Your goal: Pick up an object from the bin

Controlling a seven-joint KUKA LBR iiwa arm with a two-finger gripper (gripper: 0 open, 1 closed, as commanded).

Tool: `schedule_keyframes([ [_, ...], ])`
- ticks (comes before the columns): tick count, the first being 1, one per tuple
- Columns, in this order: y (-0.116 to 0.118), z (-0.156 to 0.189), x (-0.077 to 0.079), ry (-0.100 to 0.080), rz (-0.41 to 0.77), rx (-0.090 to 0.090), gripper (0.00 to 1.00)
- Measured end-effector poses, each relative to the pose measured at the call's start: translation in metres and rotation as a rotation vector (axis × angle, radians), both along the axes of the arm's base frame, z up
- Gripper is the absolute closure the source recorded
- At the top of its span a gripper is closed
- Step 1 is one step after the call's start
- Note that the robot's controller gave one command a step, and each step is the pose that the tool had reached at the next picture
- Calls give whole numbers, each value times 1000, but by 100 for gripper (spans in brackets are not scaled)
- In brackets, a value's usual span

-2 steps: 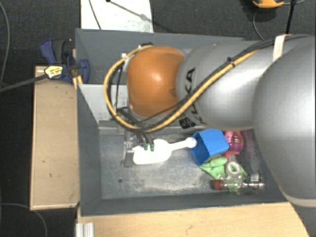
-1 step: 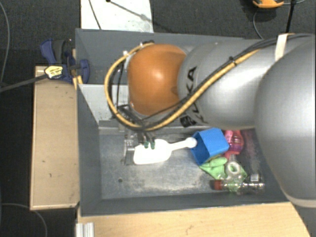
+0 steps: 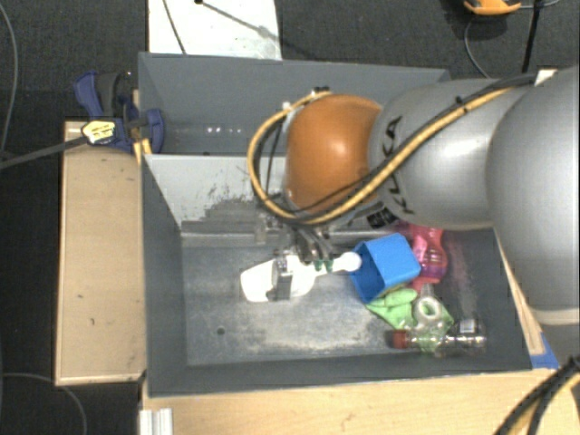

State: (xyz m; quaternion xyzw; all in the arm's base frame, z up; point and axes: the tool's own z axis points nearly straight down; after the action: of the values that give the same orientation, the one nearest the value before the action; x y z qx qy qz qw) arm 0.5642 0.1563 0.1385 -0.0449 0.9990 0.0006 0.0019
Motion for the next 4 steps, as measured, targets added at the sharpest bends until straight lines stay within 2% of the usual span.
schedule_keyframes([
  [1, -28, -12, -10, 5, 147, -4, 0],
  [2, -29, -18, -2, 0, 82, 1, 0],
  [3, -37, -57, -1, 1, 154, -1, 0],
  [4, -34, -68, 4, 1, -31, 0, 100],
])
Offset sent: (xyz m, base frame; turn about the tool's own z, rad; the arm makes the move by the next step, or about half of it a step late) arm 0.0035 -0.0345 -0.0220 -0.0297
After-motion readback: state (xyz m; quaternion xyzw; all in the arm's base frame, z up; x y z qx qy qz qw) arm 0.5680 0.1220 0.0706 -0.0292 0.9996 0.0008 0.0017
